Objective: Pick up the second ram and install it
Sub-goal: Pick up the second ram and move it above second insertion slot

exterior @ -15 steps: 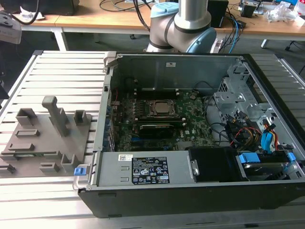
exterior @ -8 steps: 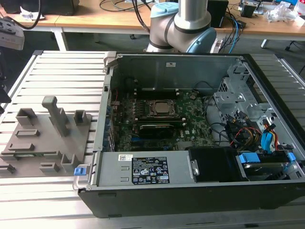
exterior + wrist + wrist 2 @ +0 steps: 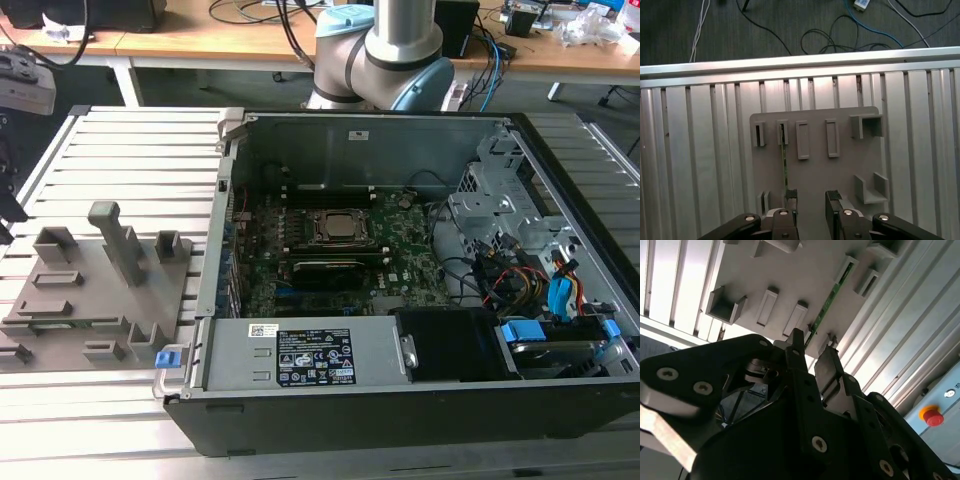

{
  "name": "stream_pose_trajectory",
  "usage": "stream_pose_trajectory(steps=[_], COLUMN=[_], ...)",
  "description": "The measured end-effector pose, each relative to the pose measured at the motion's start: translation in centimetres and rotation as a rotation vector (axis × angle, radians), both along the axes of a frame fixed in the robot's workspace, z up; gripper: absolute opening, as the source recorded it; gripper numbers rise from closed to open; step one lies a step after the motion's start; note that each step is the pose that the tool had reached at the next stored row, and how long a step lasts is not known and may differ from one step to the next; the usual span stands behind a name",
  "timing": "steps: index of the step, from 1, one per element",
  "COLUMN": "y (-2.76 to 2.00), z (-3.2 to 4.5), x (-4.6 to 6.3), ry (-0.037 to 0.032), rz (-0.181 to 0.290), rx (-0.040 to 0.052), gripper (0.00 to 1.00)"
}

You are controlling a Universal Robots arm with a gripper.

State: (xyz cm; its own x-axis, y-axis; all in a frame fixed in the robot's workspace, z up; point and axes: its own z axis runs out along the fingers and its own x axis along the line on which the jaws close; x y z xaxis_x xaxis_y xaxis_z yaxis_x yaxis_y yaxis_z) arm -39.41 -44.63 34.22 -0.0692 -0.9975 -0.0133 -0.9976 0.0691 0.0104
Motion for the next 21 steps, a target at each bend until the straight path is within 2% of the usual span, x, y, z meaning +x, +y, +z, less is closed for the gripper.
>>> stream_pose_trajectory(steps=[3, 10, 21], y=[-0.02, -0.04, -0.09], z=[-0.44, -0.93, -2.48], x=[0.0, 0.0, 0.0], ry=[0.0001, 0.0001, 0.0001], rz=[0.0, 0.0, 0.0], rx=[-0.0001, 0.0, 0.0], gripper=[0.36, 0.36, 0.36])
